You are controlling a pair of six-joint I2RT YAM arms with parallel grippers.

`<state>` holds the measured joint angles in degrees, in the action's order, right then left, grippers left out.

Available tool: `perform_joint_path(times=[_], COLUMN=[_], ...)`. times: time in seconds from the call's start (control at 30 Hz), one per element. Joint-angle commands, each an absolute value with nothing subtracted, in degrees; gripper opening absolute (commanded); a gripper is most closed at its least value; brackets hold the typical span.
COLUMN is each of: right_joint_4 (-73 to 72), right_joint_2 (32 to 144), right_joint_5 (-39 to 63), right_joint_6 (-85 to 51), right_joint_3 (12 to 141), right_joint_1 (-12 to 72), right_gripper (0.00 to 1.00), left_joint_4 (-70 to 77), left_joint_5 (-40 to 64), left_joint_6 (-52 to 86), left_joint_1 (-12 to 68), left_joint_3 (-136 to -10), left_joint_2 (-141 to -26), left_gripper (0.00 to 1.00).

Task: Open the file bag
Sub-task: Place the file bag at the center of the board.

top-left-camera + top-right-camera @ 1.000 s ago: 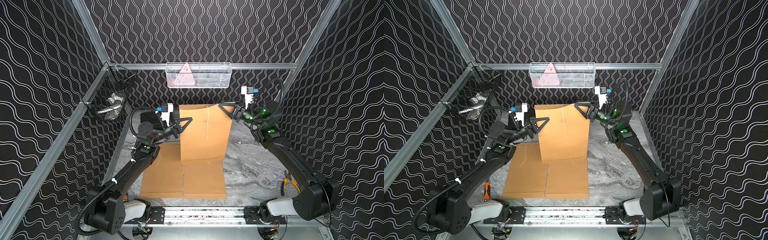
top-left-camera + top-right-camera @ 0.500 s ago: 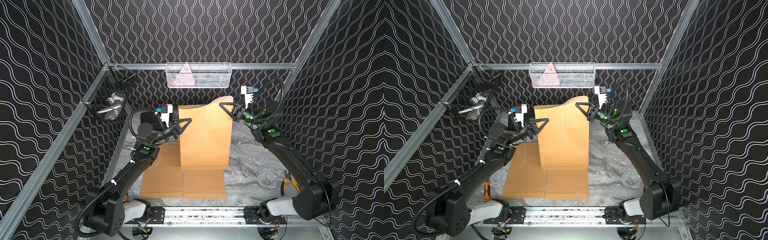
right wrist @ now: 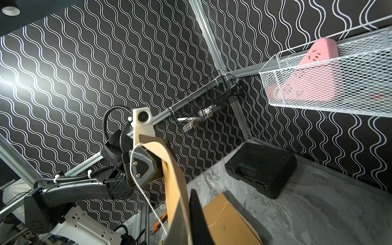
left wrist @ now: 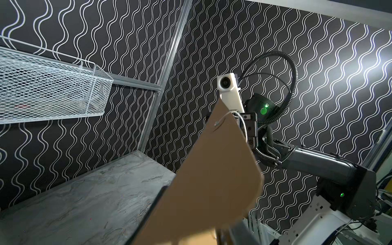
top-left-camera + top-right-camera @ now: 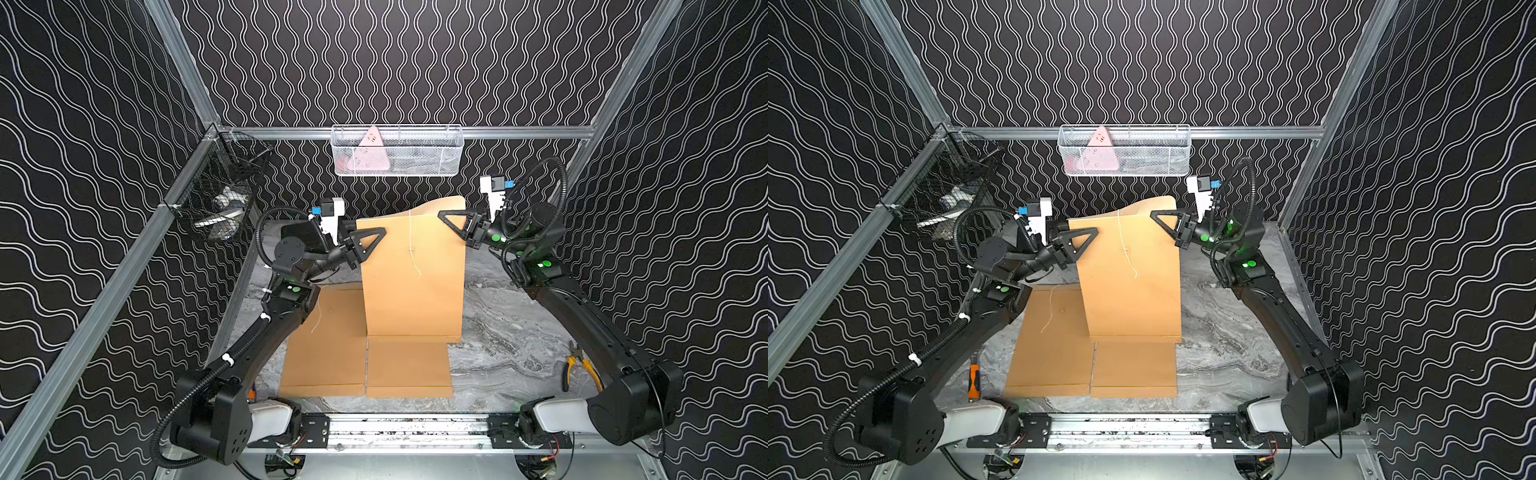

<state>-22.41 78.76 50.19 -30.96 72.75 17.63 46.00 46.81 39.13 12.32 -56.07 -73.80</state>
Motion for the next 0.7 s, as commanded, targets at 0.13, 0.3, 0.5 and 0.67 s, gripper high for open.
perform_joint_path(times=[0.13, 0.3, 0.5, 0.67], right_joint_4=[-20.5, -21.2, -21.1, -20.9], right_joint_2=[77.8, 78.0, 78.0, 77.8], right_joint_5=[51.9, 52.3, 52.4, 52.5], right_joint_6=[-28.9, -29.5, -29.2, -29.3], right_joint_3=[72.0, 71.8, 71.6, 71.3], right_joint_1=[17.7, 17.8, 17.8, 17.7], right_gripper=[0.00, 0.00, 0.00, 0.11], left_joint_4=[50.1, 51.7, 53.1, 54.4], left_joint_5=[47.2, 47.3, 47.4, 46.0], left_joint_6=[41.6, 42.9, 44.0, 45.5], left_joint_1=[12.0, 11.8, 11.4, 11.1], left_joint_3=[-58.7, -58.1, -57.3, -57.5], left_joint_2=[-75.9, -76.1, -76.1, -75.6], left_gripper=[0.34, 0.10, 0.00, 0.00])
